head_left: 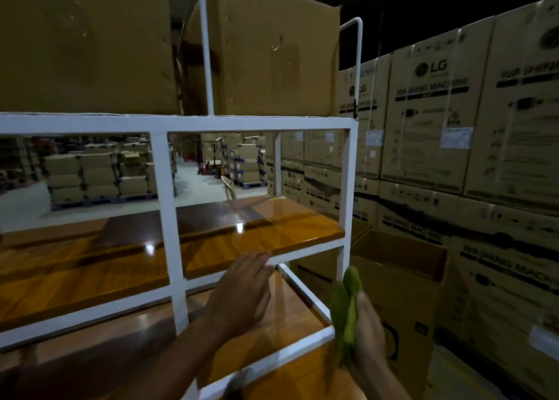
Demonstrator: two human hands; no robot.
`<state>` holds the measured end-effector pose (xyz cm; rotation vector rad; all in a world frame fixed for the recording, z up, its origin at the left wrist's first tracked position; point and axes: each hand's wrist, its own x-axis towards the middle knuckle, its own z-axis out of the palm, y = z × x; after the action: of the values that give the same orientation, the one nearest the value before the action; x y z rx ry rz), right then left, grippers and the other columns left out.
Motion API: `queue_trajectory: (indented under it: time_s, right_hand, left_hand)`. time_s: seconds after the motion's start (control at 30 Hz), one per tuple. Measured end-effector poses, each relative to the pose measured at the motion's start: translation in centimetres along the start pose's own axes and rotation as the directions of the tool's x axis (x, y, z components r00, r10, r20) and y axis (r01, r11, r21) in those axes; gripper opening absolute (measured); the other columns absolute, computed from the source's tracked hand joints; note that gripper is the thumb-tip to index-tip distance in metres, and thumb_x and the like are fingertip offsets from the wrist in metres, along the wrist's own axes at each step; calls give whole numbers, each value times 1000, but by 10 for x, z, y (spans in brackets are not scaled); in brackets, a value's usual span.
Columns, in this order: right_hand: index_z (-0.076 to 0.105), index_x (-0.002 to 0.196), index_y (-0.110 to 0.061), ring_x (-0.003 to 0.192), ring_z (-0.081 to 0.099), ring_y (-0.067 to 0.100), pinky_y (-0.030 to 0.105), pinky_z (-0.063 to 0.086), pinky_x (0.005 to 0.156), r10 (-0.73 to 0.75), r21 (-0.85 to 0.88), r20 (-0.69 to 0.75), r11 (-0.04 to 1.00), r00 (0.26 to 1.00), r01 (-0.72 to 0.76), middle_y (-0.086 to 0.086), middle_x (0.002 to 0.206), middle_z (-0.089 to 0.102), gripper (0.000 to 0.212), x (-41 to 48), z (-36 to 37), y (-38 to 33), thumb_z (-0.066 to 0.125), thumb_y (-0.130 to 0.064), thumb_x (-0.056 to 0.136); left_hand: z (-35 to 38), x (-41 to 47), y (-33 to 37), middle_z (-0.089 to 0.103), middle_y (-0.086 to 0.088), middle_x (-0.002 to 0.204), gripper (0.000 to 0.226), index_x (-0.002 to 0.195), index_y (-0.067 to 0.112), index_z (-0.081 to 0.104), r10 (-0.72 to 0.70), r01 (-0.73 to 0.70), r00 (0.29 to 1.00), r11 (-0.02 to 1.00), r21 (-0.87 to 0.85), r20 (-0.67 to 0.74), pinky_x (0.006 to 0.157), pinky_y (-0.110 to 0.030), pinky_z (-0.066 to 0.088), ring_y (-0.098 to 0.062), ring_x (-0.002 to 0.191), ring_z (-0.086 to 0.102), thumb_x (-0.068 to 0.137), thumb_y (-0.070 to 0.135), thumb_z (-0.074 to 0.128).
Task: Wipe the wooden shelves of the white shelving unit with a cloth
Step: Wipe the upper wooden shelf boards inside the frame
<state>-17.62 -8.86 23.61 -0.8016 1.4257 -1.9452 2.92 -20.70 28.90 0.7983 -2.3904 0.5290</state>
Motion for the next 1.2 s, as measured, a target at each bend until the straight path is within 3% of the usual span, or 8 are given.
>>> queue_trajectory:
  time_s: [0.13, 0.23, 0.37, 0.5, 0.7, 0.87, 1.07, 1.2]
  right_hand:
    - [56, 117, -40, 86, 59, 6, 31, 49, 71, -318, -95, 146, 938, 937, 333, -9, 98, 61, 30, 80, 37, -58, 32, -52, 104]
    - [58, 122, -36, 91, 62, 15, 38, 53, 76, -458, -367, 336, 741, 823, 562, -5, 106, 64, 58, 147, 54, -37, 22, -73, 97]
    - [58, 134, -33, 119, 56, 24, 44, 44, 103, -297, -640, 609, 363, 735, 677, 2, 132, 61, 43, 208, 85, -12, 25, -43, 108]
    - [50, 142, -39, 140, 41, 24, 44, 27, 116, -156, -616, 764, 113, 626, 779, 2, 148, 51, 50, 234, 103, -2, 16, -49, 106]
    - [24, 156, -31, 150, 19, 33, 56, 19, 118, 148, -599, 786, -56, 600, 799, 10, 163, 24, 51, 274, 99, -28, 24, -45, 107]
    - [28, 155, -28, 151, 15, 36, 55, 14, 121, 206, -751, 655, 75, 727, 656, 14, 165, 20, 60, 299, 137, -20, 20, -55, 102]
    - [49, 142, -25, 141, 37, 35, 50, 30, 114, 196, -541, 835, 119, 514, 833, 16, 151, 41, 51, 250, 170, -16, 23, -49, 105]
    - [21, 158, -33, 152, 14, 33, 54, 19, 120, 213, -502, 850, 53, 481, 863, 9, 165, 17, 51, 258, 125, -21, 29, -42, 108]
  left_hand:
    - [0, 41, -13, 53, -15, 141, 63, 132, 7, 56, -223, 221, 973, 974, 42, 61, 109, -43, 35, -29, 130, 51, 90, 45, 30]
    - [20, 54, -21, 30, -6, 158, 73, 150, 17, 31, -368, 380, 867, 924, 30, 336, 117, -36, 21, -21, 145, 27, 92, 58, 15]
    - [39, 74, -24, 21, -4, 161, 71, 153, 23, 23, -397, 399, 816, 913, 87, 419, 119, -40, 18, -20, 147, 20, 96, 64, 14]
    - [49, 94, -31, 15, -7, 162, 134, 154, 22, 19, -405, 395, 784, 910, 125, 471, 119, -38, 17, -23, 148, 17, 48, 88, -30]
    - [71, 128, -32, 6, -7, 163, 76, 156, 24, 8, -461, 466, 701, 874, 139, 544, 120, -42, 9, -24, 150, 6, 94, 68, 16]
    - [81, 135, -39, 8, -9, 163, 61, 155, 21, 14, -469, 473, 694, 869, 146, 546, 120, -37, 7, -22, 150, 7, 102, 51, 17]
    - [82, 132, -38, 49, -12, 143, 43, 133, 11, 49, -537, 551, 776, 832, 58, 333, 111, -34, 28, -25, 132, 42, 102, 30, 26]
    - [82, 125, -37, 54, -13, 138, 63, 129, 10, 53, -536, 548, 790, 835, 52, 298, 110, -33, 30, -25, 128, 47, 87, 38, 17]
